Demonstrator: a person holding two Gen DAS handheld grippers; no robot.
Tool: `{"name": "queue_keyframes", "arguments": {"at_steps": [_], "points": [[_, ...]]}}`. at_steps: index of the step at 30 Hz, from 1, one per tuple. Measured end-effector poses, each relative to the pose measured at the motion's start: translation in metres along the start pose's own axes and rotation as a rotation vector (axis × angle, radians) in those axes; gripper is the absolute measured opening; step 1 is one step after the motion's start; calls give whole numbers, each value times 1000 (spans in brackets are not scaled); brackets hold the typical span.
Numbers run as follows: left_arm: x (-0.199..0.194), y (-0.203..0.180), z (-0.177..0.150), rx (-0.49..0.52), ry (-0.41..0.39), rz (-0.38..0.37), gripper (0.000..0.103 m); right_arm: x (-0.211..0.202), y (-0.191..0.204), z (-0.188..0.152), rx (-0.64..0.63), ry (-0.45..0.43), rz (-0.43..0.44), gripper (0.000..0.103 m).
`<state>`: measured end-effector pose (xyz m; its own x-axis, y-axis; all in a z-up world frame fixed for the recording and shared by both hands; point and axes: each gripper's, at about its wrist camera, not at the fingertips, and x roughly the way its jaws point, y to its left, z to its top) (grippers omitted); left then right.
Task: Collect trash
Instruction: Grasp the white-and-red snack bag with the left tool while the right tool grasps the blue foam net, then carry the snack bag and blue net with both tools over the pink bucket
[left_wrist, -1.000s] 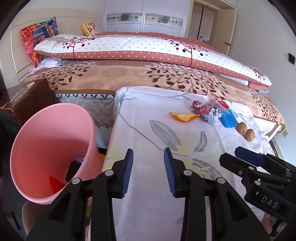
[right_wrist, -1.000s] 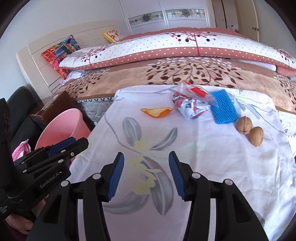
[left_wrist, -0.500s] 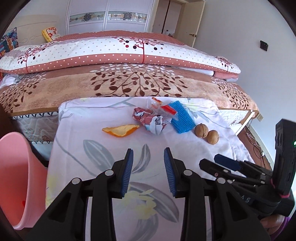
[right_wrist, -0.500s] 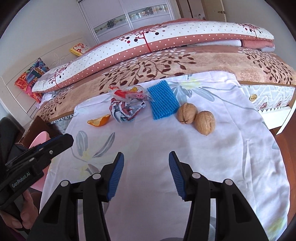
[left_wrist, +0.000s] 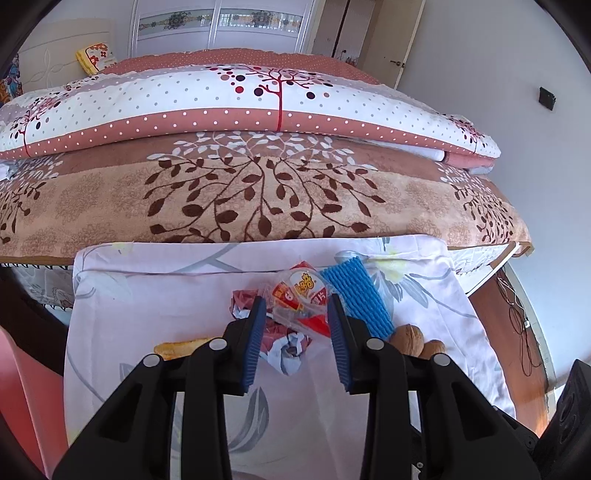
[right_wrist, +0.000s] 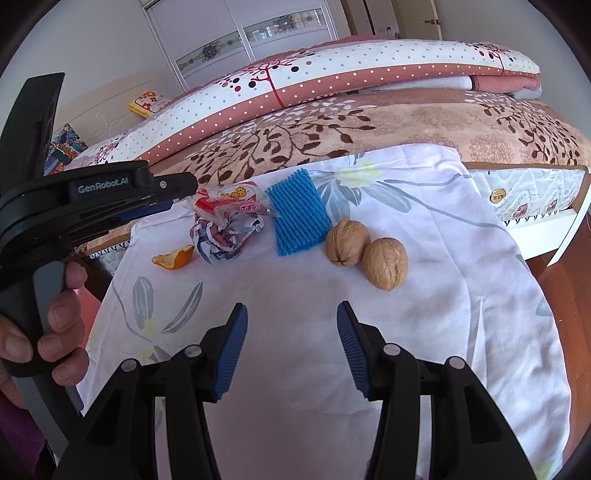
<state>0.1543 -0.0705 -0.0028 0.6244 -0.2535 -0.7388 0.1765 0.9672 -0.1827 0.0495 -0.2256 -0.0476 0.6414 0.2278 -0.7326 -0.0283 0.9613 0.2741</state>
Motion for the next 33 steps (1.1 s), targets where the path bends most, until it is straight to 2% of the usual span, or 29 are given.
{"name": "queue_keyframes", "arguments": {"at_steps": [6,11,12,13,20,28,33], "points": [[31,5,2,-41,75,14,34,7,-6,17,10,-14,-8,50],[29,10,-2,-43,22,-10,33,14,-10,30,9,-19,-20,50],[29,10,-3,-39,18,-15,30,16,-10,33,9,-18,-20,50],[29,10,-3,-31,17,-14,20,17,-11,35,10,-18,-20,50],[16,14,-8,-18,-12,-38,6,29,-13,57,3,-16,-23,50],[-13,20,-18,-13,-70,-54,5,58,-6,80,-34,26,-35,50],[-22,30,-29,-26,-68,-51,5,84,1,86,-79,80,-60,50]]}}
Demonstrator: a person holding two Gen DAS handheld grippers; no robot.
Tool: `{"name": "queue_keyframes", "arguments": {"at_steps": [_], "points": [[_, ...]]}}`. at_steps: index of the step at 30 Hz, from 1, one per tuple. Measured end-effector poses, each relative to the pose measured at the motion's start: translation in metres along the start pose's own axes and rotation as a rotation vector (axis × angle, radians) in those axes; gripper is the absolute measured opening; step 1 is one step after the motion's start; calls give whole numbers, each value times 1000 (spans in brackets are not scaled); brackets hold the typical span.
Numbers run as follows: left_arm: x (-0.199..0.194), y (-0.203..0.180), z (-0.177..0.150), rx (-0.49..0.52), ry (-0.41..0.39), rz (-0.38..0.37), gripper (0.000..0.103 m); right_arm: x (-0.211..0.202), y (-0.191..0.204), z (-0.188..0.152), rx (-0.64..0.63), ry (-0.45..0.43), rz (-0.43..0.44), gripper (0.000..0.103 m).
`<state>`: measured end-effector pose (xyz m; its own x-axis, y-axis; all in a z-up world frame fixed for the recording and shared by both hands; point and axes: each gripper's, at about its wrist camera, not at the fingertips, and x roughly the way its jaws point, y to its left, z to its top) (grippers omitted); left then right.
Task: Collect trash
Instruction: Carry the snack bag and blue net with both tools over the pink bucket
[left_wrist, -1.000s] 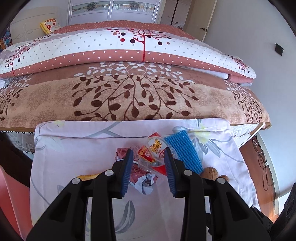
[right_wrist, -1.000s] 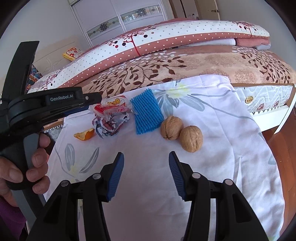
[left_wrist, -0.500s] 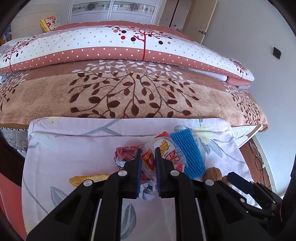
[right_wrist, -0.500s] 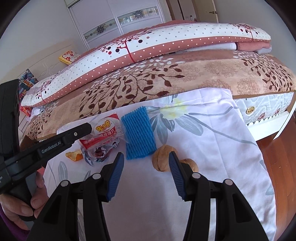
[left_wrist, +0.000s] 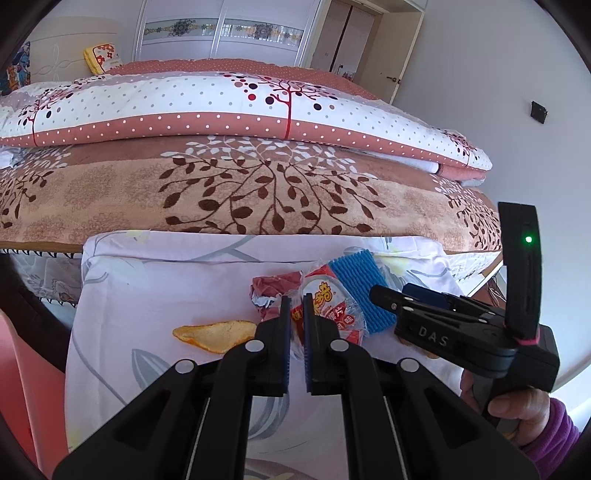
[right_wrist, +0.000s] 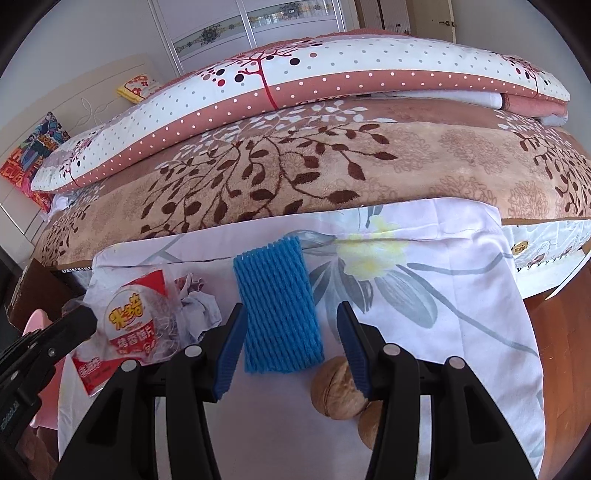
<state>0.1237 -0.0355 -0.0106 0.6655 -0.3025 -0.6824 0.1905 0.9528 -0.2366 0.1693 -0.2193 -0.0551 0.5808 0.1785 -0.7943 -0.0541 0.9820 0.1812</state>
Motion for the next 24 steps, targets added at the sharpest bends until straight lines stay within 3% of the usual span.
{"name": "queue_keyframes", "arguments": {"at_steps": [3,5,8,17,24], "points": [[0,5,-6,-16,12,-1,5,14,3,0,-14,34,-19,45],[-1,7,-9,-19,16,1,5,19,5,0,-28,47,-24,23],[-4,10,-12,-26,15,1,5,15,8,-3,-36,38,-21,8],[-27,16,-18,-50,-14,5,5,-41,11,-10,22,-74,49,6],[-60,19,-27,-57,-54,9,5,-91,28,-34,36,-136,93,6]]}}
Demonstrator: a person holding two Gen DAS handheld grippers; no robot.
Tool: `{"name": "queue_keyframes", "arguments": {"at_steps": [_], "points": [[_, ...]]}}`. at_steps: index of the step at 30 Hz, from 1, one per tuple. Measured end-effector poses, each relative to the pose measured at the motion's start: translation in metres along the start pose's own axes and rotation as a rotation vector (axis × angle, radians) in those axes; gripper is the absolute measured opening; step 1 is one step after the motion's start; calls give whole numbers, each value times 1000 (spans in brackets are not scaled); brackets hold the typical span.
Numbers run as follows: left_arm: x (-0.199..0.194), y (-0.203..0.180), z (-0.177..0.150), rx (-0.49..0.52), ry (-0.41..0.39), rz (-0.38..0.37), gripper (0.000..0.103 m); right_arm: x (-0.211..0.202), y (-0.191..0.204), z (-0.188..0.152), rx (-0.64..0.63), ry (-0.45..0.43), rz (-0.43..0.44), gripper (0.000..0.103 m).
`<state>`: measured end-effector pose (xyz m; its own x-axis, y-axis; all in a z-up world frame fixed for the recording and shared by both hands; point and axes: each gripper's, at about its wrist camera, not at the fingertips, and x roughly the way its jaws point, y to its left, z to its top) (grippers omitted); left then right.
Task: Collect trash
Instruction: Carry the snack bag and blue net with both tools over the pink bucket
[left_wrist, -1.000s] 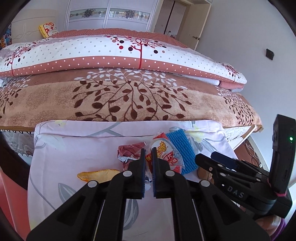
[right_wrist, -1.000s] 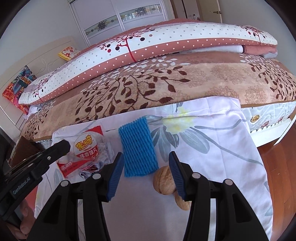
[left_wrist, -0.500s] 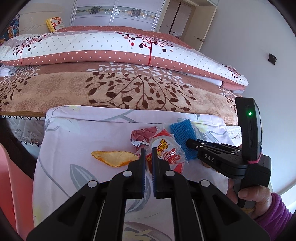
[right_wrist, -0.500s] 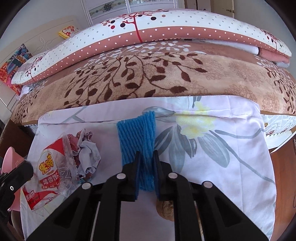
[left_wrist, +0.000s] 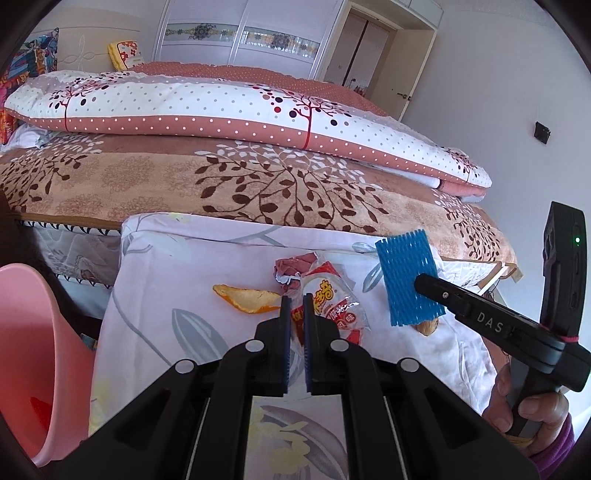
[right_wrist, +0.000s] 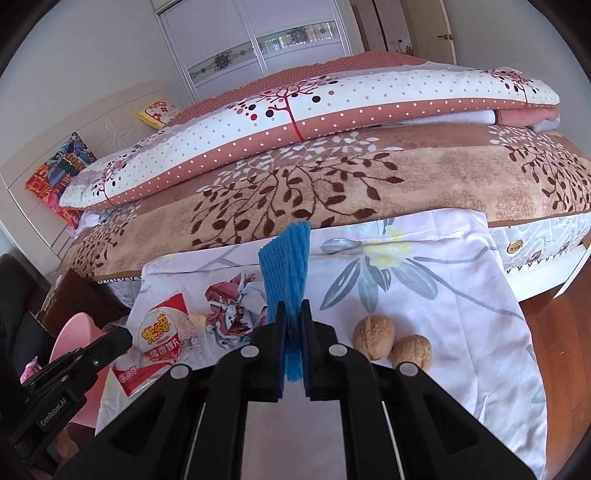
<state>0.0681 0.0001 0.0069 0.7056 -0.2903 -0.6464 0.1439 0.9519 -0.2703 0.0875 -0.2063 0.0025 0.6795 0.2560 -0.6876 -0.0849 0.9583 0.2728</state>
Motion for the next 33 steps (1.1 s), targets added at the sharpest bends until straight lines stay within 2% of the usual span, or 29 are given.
{"name": "queue_keyframes", "arguments": {"at_steps": [9,15,27,33], "points": [[-50,11,-14,-16,-63,9,5,-37,46,-34,-34,-15,68,6],[-81,30,-23,-35,-110,58,5,-44,90,-50,-102,-7,122,6],[-141,94,-37,-119,-213,224,5,-35,187,-65,-220,36,264,6],[-160,129,-46,-162,-238,329,5,-20,234,-73,-295,66,302,6]]}}
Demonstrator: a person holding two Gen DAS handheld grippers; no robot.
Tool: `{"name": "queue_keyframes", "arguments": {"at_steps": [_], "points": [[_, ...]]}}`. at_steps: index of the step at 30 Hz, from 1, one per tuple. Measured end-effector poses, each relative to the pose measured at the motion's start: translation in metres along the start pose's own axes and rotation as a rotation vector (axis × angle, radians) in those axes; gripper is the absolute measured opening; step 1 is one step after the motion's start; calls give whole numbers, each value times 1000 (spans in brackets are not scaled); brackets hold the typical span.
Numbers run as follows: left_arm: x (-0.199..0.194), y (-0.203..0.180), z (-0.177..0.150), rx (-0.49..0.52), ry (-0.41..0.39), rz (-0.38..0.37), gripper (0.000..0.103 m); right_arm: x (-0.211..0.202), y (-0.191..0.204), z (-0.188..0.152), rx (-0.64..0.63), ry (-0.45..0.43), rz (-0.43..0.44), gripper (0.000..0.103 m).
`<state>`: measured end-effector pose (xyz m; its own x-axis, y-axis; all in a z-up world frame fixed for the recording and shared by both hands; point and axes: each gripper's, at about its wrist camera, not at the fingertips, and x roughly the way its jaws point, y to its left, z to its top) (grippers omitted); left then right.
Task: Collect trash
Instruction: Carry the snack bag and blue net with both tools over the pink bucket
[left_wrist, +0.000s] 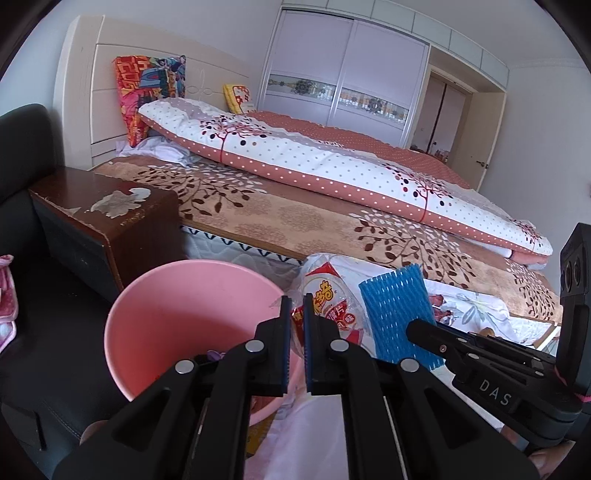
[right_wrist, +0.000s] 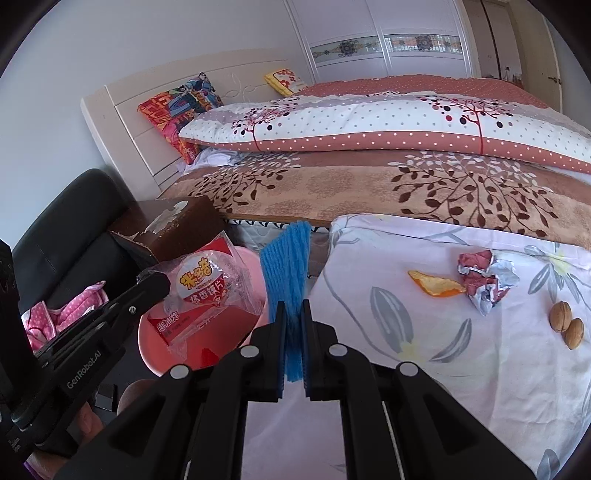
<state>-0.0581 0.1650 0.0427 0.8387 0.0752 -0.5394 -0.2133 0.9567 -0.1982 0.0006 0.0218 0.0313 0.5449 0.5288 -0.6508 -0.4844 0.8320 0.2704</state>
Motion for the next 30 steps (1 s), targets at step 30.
{"name": "queue_keyframes", "arguments": {"at_steps": [30], "points": [[23,87,-26,-26,62,223,5,92,79,-7,-129,133,40,7]]}}
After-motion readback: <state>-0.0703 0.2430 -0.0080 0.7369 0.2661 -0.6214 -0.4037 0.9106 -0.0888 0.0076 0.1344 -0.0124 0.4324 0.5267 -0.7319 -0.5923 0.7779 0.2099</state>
